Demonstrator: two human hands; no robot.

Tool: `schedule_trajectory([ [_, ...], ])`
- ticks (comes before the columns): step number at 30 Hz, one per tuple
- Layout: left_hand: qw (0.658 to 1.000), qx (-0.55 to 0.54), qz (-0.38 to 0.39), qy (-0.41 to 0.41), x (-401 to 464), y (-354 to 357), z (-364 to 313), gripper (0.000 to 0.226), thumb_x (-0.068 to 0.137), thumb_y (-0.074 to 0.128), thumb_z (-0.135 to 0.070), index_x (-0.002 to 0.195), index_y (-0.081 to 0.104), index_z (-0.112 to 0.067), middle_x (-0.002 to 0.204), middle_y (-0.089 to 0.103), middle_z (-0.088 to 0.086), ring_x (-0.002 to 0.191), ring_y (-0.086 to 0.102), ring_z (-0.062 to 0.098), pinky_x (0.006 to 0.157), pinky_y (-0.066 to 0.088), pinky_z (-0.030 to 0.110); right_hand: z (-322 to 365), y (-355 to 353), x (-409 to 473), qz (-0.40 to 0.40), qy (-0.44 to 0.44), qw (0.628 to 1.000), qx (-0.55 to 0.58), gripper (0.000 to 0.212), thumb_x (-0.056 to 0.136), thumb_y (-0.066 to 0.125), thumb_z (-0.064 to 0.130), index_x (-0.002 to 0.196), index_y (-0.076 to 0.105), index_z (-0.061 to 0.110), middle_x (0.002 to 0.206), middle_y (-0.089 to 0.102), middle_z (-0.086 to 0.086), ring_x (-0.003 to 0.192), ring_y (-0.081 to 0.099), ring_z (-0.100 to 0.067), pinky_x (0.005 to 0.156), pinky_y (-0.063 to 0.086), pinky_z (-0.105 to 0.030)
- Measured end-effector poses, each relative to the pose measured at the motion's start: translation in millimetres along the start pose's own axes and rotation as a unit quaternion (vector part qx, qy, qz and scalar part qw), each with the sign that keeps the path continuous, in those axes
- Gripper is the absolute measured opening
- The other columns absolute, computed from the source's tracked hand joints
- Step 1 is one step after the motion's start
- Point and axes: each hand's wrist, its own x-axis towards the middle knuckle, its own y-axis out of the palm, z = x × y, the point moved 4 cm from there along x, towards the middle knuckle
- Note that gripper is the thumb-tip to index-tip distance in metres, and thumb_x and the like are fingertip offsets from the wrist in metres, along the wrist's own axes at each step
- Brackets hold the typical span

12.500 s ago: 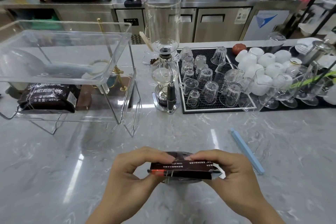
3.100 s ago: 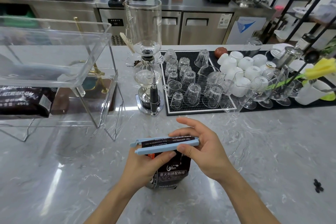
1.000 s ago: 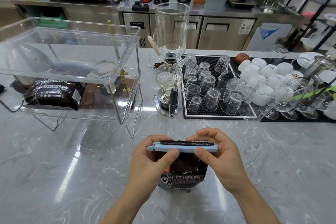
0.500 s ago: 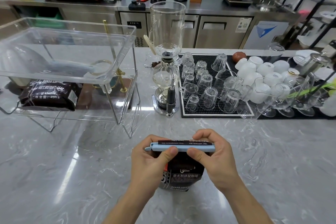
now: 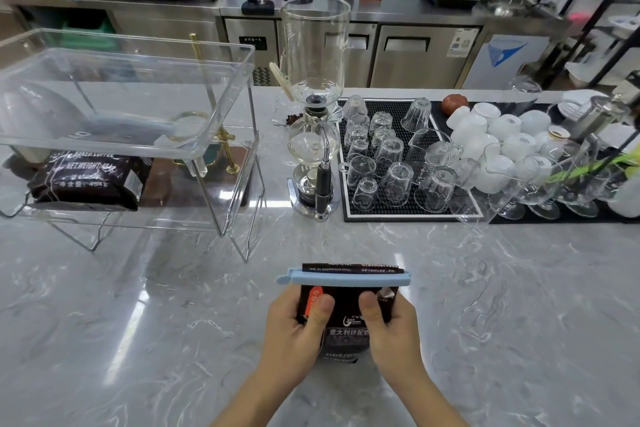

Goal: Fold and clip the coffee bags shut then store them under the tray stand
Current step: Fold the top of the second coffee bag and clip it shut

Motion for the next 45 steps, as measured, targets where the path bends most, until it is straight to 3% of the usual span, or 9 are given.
schedule_trajectory([
  [3,1.0,0.006,-0.006,0.006,0.9,2.0,5.3,0.039,0.087,0.054,-0.071,0.101,0.071,-0.039,0.089,0.078,-0.009,0.076,0.072,0.001,0.067,0.055,0.017,-8.5,2.1,-0.8,-0.031,-0.014,0.999,0.011,0.062,0.066,0.06,0.083,0.086,0.069,0.026,0.085,0.078,0.01,0.076,0.074,0.001,0.064,0.055,-0.009],
  [12,0.999,0.033,-0.026,0.02,0.6,7.6,15.9,0.025,0.098,0.049,-0.053,0.103,0.067,-0.038,0.09,0.075,-0.014,0.078,0.07,0.001,0.068,0.052,0.013,-21.0,9.0,0.0,-0.081,-0.043,0.996,0.009,0.039,0.081,0.053,0.074,0.091,0.07,0.04,0.087,0.077,0.006,0.073,0.073,-0.002,0.062,0.058,-0.017],
  [17,0.997,0.047,-0.053,0.021,-0.9,9.7,20.1,0.02,0.096,0.049,-0.04,0.106,0.067,-0.042,0.094,0.076,-0.01,0.082,0.072,0.004,0.068,0.055,0.016,-26.5,10.9,-0.5,-0.098,-0.077,0.992,-0.016,0.017,0.09,0.052,0.045,0.093,0.068,0.042,0.086,0.076,0.007,0.072,0.073,-0.005,0.061,0.059,-0.021],
  [21,0.997,0.054,-0.053,0.025,0.2,11.1,16.1,0.023,0.097,0.047,-0.039,0.108,0.065,-0.049,0.098,0.076,-0.016,0.085,0.072,0.0,0.068,0.054,0.011,-28.5,12.7,0.2,-0.1,-0.091,0.991,-0.017,0.02,0.091,0.049,0.04,0.097,0.068,0.039,0.088,0.076,0.002,0.074,0.074,-0.01,0.063,0.061,-0.028],
  [28,0.998,0.06,-0.017,0.014,-6.4,3.9,17.2,0.025,0.099,0.042,-0.046,0.113,0.062,-0.048,0.104,0.074,-0.015,0.094,0.071,0.001,0.077,0.055,0.015,-34.5,5.1,-5.8,-0.049,-0.072,0.996,-0.03,0.023,0.087,0.052,0.047,0.107,0.062,0.049,0.1,0.074,0.011,0.085,0.072,-0.001,0.072,0.059,-0.017],
  [31,0.998,0.067,0.009,0.016,-16.7,-6.4,21.1,0.031,0.099,0.047,-0.05,0.128,0.056,-0.046,0.12,0.07,-0.017,0.11,0.067,0.001,0.089,0.052,0.014,-36.8,-4.2,-12.8,-0.004,-0.047,0.998,-0.043,0.036,0.084,0.061,0.055,0.119,0.057,0.05,0.109,0.073,0.014,0.097,0.071,0.0,0.081,0.057,-0.015],
  [34,0.998,0.059,0.017,0.006,-28.0,-21.0,32.1,0.048,0.09,0.061,-0.038,0.136,0.051,-0.05,0.132,0.065,-0.018,0.121,0.063,0.002,0.096,0.048,0.011,-38.6,-15.5,-17.9,0.025,-0.022,0.999,-0.043,0.064,0.079,0.067,0.062,0.136,0.052,0.035,0.123,0.07,0.011,0.112,0.068,-0.003,0.092,0.054,-0.015],
  [39,0.997,0.081,0.004,0.017,-48.6,-36.8,49.8,0.058,0.083,0.075,-0.022,0.136,0.056,-0.037,0.135,0.063,-0.006,0.124,0.062,0.013,0.098,0.054,0.025,-53.6,-25.2,-30.8,0.026,0.0,1.0,0.006,0.066,0.081,0.078,0.025,0.141,0.052,0.021,0.13,0.069,0.003,0.12,0.066,-0.016,0.099,0.053,-0.023],
  [45,0.993,0.115,-0.003,0.027,-56.5,-39.6,53.6,0.059,0.083,0.076,-0.023,0.139,0.055,-0.028,0.135,0.062,-0.006,0.122,0.062,0.017,0.096,0.057,0.038,-70.6,-20.8,-49.2,-0.038,-0.015,0.999,0.026,0.075,0.072,0.08,-0.003,0.128,0.06,0.042,0.125,0.071,0.005,0.113,0.07,-0.017,0.098,0.055,-0.032],
])
